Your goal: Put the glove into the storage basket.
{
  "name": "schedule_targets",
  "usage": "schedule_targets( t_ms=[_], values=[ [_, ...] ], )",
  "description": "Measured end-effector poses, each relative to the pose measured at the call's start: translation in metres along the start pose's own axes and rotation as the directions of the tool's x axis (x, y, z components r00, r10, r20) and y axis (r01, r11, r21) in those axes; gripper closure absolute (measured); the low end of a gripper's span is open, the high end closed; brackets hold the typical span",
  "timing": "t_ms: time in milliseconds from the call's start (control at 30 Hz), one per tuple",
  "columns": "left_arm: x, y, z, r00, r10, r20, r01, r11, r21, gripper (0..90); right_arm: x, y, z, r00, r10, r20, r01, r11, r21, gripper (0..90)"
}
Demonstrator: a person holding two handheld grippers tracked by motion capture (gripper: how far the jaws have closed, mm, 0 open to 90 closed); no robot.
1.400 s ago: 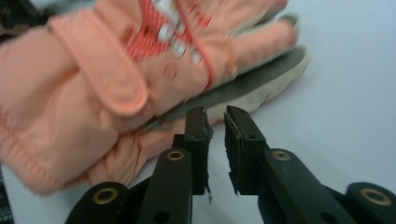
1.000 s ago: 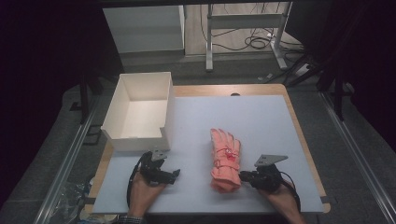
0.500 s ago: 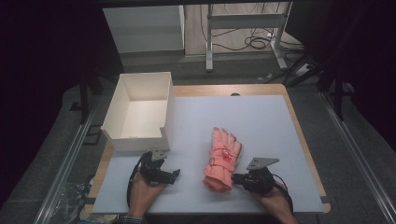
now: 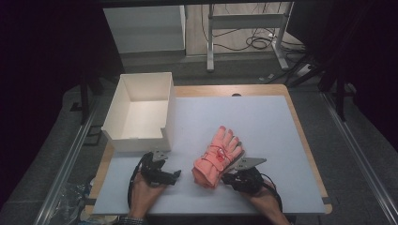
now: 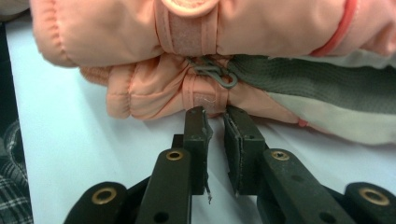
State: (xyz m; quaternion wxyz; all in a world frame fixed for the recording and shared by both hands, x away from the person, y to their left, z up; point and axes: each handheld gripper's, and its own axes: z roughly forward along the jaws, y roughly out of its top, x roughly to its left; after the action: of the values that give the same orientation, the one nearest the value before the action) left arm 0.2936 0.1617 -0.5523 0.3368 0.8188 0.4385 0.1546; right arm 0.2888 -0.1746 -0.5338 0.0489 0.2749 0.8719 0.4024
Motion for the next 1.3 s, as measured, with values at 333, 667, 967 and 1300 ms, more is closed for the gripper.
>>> schedule_targets(
  t_ms=[333, 667, 967, 1300],
  values=[
    [0.0, 0.001, 0.0, 1.0, -0.003, 0.0, 0.003, 1.0, 0.008, 0.0, 0.004, 0.009, 0.013, 0.9999, -0.013, -0.008, 0.013, 1.0, -0.006, 79.0],
    [0.0, 0.0, 0.0, 0.9999, -0.01, 0.005, 0.01, 0.9999, 0.0, 0.0, 0.005, 0.01, 0.013, 0.9994, -0.034, 0.004, 0.034, 0.999, -0.004, 74.4],
    [0.0, 0.001, -0.002, 0.9999, -0.015, 0.007, 0.015, 0.9999, 0.005, 1.1, -0.013, 0.003, -0.012, 0.9906, -0.048, 0.128, 0.051, 0.998, -0.021, 61.5],
    [-0.008, 0.019, -0.022, 0.9963, 0.002, 0.086, -0.002, 1.0, -0.002, 2.0, -0.046, -0.01, -0.039, 0.9656, 0.003, 0.26, 0.004, 1.0, -0.029, 43.6]
  ],
)
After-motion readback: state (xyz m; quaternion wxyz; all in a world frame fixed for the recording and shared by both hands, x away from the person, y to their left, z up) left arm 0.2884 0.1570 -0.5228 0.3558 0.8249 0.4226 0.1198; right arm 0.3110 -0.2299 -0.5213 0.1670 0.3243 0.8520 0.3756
